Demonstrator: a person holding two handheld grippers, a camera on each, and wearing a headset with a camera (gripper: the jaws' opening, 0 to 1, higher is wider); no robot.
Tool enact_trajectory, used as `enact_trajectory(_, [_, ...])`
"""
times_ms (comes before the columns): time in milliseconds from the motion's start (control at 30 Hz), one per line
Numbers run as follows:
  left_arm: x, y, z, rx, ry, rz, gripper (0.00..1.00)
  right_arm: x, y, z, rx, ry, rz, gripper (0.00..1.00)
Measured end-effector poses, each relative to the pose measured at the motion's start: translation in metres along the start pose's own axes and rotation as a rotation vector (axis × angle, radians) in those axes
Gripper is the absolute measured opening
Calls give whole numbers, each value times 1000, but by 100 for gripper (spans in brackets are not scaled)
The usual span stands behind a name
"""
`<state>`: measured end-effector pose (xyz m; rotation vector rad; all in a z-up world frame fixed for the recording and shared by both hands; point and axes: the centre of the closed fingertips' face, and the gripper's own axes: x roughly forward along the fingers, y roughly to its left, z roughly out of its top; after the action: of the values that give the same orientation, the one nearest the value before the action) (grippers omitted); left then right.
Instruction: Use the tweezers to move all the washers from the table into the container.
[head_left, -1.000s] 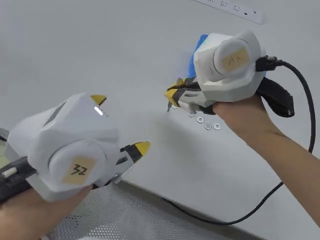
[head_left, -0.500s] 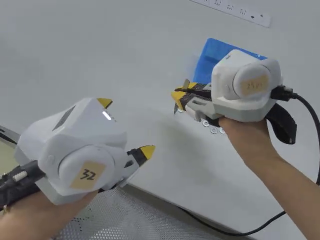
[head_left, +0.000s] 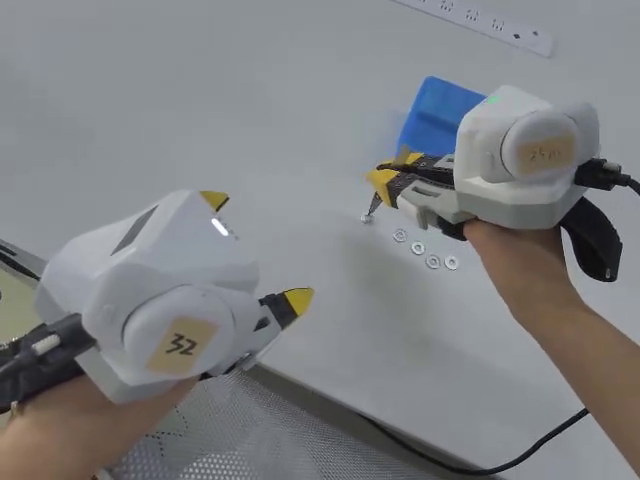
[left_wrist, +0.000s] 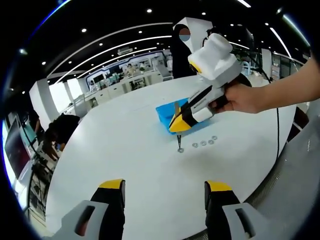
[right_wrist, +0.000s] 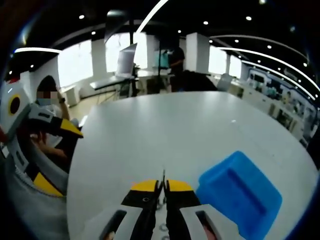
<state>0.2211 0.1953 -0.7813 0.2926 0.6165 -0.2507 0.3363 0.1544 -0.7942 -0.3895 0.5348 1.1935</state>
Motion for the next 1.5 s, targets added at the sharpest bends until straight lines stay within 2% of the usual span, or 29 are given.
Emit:
enact_trajectory(367, [0,0,0,-15,-1,-2,74,0,0,-1,13,2,8,3])
enact_trajectory(700, [0,2,0,-16,-4,6,74,-1,2,-2,19,10,19,3])
enact_trajectory(967, [0,2,0,-14,-4,8,74,-1,1,-4,-12,24,11,3])
enact_trajectory(1167, [0,3,2,-22,-14,12,79,0,3,-3,12,18,18,3])
enact_trajectory(1267, [0,4,3,-32,-24,16,83,0,4,-4,-3,20,10,3])
enact_trajectory(1500, [1,4,2,-27,-17,20,83,-1,3,-4,-31,27,2,3])
